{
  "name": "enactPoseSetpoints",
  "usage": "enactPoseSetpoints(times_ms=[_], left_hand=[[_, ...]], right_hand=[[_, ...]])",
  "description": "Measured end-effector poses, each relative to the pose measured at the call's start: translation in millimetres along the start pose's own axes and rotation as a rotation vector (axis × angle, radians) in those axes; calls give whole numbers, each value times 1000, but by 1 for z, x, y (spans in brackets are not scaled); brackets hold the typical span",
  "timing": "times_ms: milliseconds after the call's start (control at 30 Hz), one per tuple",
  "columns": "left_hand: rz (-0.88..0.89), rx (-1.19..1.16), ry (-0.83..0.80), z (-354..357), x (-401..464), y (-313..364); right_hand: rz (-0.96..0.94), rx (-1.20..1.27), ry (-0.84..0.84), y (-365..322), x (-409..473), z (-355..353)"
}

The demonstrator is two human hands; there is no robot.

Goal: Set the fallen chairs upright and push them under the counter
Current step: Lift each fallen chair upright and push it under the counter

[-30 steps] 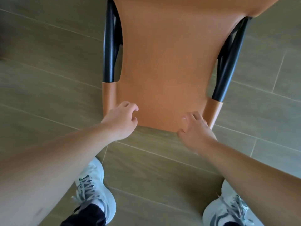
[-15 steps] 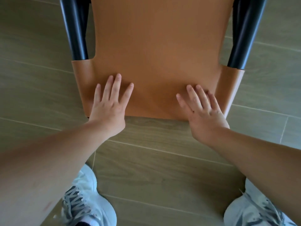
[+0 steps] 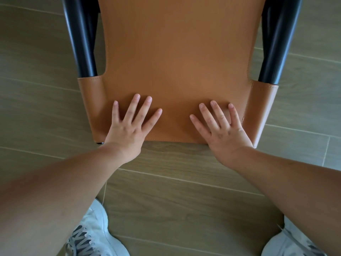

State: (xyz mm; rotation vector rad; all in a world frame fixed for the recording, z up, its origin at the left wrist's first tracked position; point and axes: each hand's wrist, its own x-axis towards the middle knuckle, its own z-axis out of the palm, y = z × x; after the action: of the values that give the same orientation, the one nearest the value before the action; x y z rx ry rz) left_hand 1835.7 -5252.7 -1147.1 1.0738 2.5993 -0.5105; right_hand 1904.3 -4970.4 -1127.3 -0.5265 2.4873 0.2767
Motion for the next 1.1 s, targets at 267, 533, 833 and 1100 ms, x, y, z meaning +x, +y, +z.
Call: enactPoseSetpoints(times_ms=[267, 533, 833, 1100], left_hand=[[-13, -30, -118, -21, -8, 1], [-5, -74, -122, -66, -21, -14], [10, -118, -159, -159, -41, -48], [44, -170, -135, -274, -58, -95]], right_hand=[[-6, -2, -85, 3, -9, -21], [-25, 16, -92, 13, -36, -63], [-38, 36, -112, 34, -78, -149], [-54, 70, -143, 71, -121, -265]])
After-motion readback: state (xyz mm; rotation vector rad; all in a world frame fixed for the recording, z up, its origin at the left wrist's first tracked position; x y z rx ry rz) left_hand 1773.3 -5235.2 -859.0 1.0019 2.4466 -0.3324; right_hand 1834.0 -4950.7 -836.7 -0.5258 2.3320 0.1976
